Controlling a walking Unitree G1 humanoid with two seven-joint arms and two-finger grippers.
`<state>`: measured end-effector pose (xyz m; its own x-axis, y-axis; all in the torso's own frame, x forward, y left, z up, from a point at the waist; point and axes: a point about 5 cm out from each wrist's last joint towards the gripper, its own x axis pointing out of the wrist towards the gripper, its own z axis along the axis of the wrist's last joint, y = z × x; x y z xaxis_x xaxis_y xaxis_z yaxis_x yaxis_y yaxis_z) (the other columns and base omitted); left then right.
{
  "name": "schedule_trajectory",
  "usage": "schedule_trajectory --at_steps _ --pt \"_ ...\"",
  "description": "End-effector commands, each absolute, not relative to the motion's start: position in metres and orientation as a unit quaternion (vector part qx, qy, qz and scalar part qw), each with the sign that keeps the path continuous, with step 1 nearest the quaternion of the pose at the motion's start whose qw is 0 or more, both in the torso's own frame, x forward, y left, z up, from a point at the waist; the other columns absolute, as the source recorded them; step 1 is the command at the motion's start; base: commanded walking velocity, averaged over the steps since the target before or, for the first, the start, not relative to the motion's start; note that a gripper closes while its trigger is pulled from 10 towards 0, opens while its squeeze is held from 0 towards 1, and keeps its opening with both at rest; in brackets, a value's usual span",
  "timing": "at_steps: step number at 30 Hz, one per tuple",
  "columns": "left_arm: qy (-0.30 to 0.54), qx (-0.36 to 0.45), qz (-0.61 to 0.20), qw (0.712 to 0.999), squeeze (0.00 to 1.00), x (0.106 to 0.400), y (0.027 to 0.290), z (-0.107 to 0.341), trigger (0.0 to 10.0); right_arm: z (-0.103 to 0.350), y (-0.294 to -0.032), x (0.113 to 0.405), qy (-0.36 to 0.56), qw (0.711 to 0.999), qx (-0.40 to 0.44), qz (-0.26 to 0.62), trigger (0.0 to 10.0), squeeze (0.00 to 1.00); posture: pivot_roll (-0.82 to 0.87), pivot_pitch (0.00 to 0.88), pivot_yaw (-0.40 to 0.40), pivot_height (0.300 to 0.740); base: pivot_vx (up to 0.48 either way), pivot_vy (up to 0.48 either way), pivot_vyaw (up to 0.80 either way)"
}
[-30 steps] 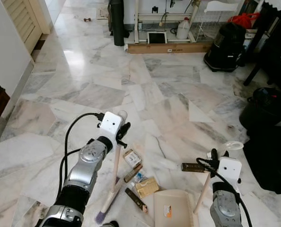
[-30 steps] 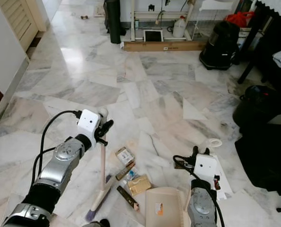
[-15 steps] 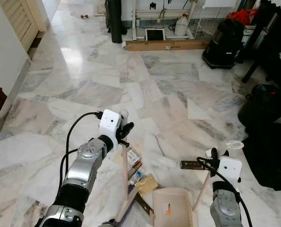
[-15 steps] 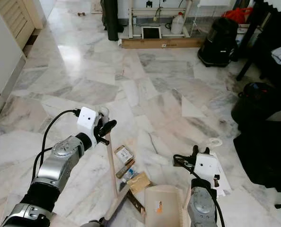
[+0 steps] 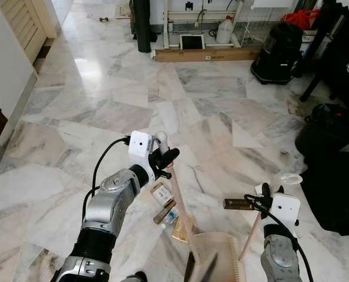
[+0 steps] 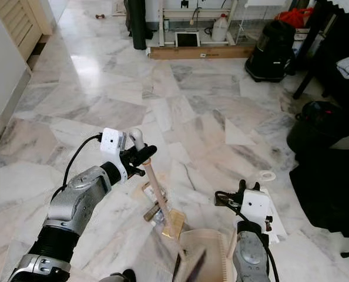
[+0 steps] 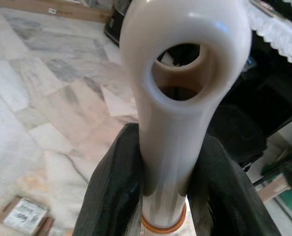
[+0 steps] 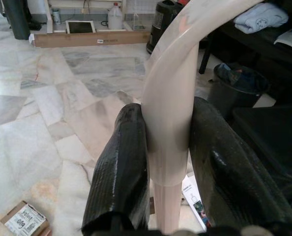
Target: Sweep floor
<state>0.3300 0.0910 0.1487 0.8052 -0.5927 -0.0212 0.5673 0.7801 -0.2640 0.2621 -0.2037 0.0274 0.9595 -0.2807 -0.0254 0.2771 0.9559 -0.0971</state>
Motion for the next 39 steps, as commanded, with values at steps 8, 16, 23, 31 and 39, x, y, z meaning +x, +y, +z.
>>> schedule_trajectory --at_steps 8,16,23,31,39 --pt "-0.043 -0.142 -0.225 0.963 0.00 0.340 0.118 0.184 10.0 0.017 -0.202 0.256 0.045 0.989 -0.045 -0.137 10.0 0.00 0.09 0.158 -0.024 0.740 0.000 0.000 0.00" --pt "-0.098 -0.112 -0.146 0.978 0.00 0.337 0.151 0.197 10.0 0.017 -0.202 0.256 0.045 0.989 -0.045 -0.136 10.0 0.00 0.09 0.158 -0.024 0.740 0.000 0.000 0.00" --pt "-0.113 -0.008 -0.094 0.989 0.00 0.333 0.173 0.194 10.0 0.017 -0.202 0.256 0.047 0.989 -0.047 -0.134 10.0 0.00 0.09 0.153 -0.027 0.740 0.000 0.000 0.00" --pt "-0.045 0.168 -0.141 0.975 0.00 0.337 0.177 0.176 10.0 0.017 -0.202 0.257 0.047 0.989 -0.047 -0.134 10.0 0.00 0.10 0.141 -0.019 0.740 0.000 0.000 0.00" --pt "0.037 0.179 -0.210 0.960 0.00 0.331 0.161 0.141 10.0 0.017 -0.201 0.258 0.047 0.989 -0.046 -0.135 10.0 0.00 0.09 0.125 -0.014 0.740 0.000 0.000 0.00"
